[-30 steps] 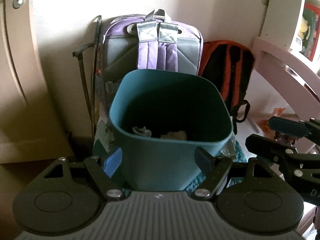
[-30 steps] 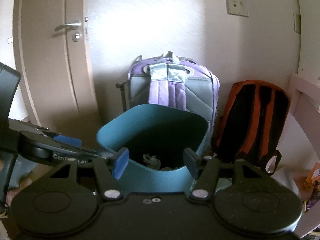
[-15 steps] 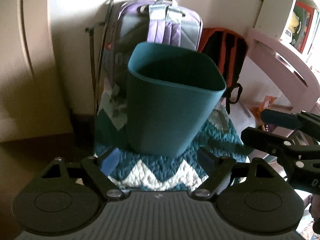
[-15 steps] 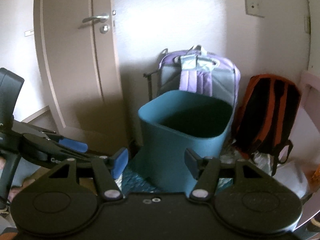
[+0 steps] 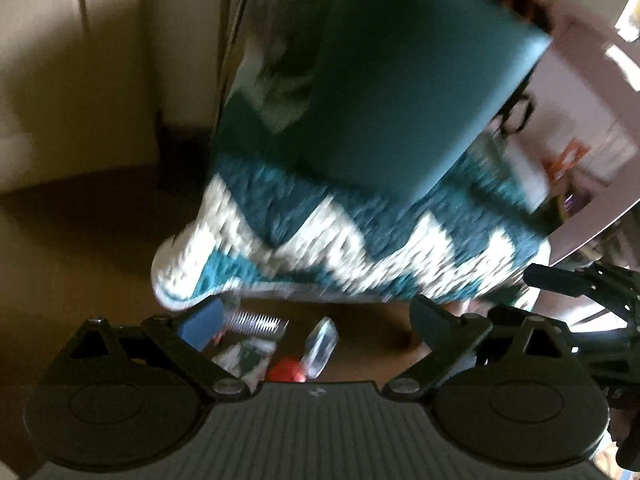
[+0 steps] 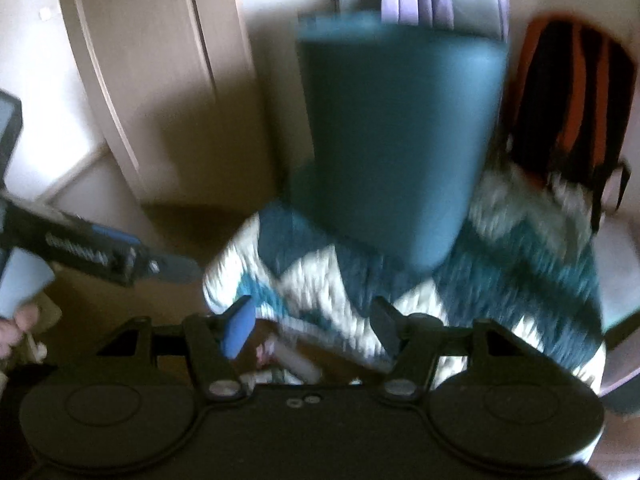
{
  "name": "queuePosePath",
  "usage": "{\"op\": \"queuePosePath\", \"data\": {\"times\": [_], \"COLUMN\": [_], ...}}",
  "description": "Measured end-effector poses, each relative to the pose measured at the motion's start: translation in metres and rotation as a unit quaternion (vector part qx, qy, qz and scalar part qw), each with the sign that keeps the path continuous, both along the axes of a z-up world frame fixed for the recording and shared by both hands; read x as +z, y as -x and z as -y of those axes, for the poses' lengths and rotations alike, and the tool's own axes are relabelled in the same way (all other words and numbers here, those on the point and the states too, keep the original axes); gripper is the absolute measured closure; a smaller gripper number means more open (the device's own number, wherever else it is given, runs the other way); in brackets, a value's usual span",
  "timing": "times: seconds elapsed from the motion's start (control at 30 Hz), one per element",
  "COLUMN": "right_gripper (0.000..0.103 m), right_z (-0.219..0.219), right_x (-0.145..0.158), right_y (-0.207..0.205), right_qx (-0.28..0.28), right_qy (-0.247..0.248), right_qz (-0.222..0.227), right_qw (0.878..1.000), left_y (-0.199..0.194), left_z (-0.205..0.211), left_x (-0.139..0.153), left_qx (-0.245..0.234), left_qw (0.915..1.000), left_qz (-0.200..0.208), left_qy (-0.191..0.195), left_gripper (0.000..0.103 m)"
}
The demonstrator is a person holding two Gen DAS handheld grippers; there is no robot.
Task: Collect trash
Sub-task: 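Lower the left tool to the Christmas-print paper bag while the right tool lowers to the red plastic bag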
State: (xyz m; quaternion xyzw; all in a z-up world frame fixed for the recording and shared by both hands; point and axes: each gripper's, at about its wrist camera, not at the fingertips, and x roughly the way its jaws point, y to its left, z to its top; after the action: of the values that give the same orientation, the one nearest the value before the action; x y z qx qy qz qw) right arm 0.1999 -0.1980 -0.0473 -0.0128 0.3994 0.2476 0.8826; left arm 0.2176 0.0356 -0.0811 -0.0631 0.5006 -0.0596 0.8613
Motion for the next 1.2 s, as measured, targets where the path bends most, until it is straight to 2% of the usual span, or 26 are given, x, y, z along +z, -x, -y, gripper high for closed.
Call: {"op": "queuePosePath", "data": {"times": [0.1, 0.27, 0.4, 0.57, 0.67, 0.73, 0.93, 1.1, 1.2], "right_gripper": [0.040, 0.040, 0.040, 0.040, 0.040, 0.040, 0.041, 0.041, 0.041], "right_z": [-0.009, -0.023, -0.033, -0.054, -0.065, -0.073, -0.092, -0.118, -0.125], "right_x": [-0.046, -0.116, -0.169, -0.232, -0.266, -0.288, -0.342, -0.381, -0.408], "right_y": [-0.009, -0.024, -0.036, -0.045, -0.050, -0.054, -0.068, -0.078, -0.079], "right_qx": [-0.009, -0.031, -0.039, -0.028, -0.021, -0.017, 0.008, 0.053, 0.053], "right_qy": [0.011, 0.025, 0.029, 0.043, 0.044, 0.045, 0.052, 0.082, 0.092], "right_qz": [-0.045, -0.097, -0.142, -0.197, -0.228, -0.248, -0.284, -0.296, -0.319], "right_qw": [0.999, 0.995, 0.989, 0.979, 0.972, 0.968, 0.957, 0.950, 0.942], "left_y": [-0.008, -0.026, -0.044, -0.062, -0.068, -0.071, -0.079, -0.076, -0.080], "left_z": [-0.008, -0.016, -0.023, -0.027, -0.031, -0.035, -0.057, -0.063, -0.070], "left_x": [-0.041, -0.106, -0.156, -0.218, -0.256, -0.281, -0.349, -0.402, -0.429], "left_qx": [-0.007, -0.035, -0.071, -0.126, -0.154, -0.170, -0.161, -0.173, -0.165], "left_qw": [0.9993, 0.9948, 0.9887, 0.9742, 0.9639, 0.9584, 0.9565, 0.9504, 0.9498], "left_qz": [-0.033, -0.073, -0.113, -0.154, -0.163, -0.169, -0.210, -0.228, -0.240], "left_qy": [-0.015, -0.062, -0.069, -0.106, -0.144, -0.155, -0.124, -0.123, -0.115], "left_gripper": [0.003, 0.003, 0.003, 0.003, 0.003, 0.003, 0.003, 0.004, 0.004]}}
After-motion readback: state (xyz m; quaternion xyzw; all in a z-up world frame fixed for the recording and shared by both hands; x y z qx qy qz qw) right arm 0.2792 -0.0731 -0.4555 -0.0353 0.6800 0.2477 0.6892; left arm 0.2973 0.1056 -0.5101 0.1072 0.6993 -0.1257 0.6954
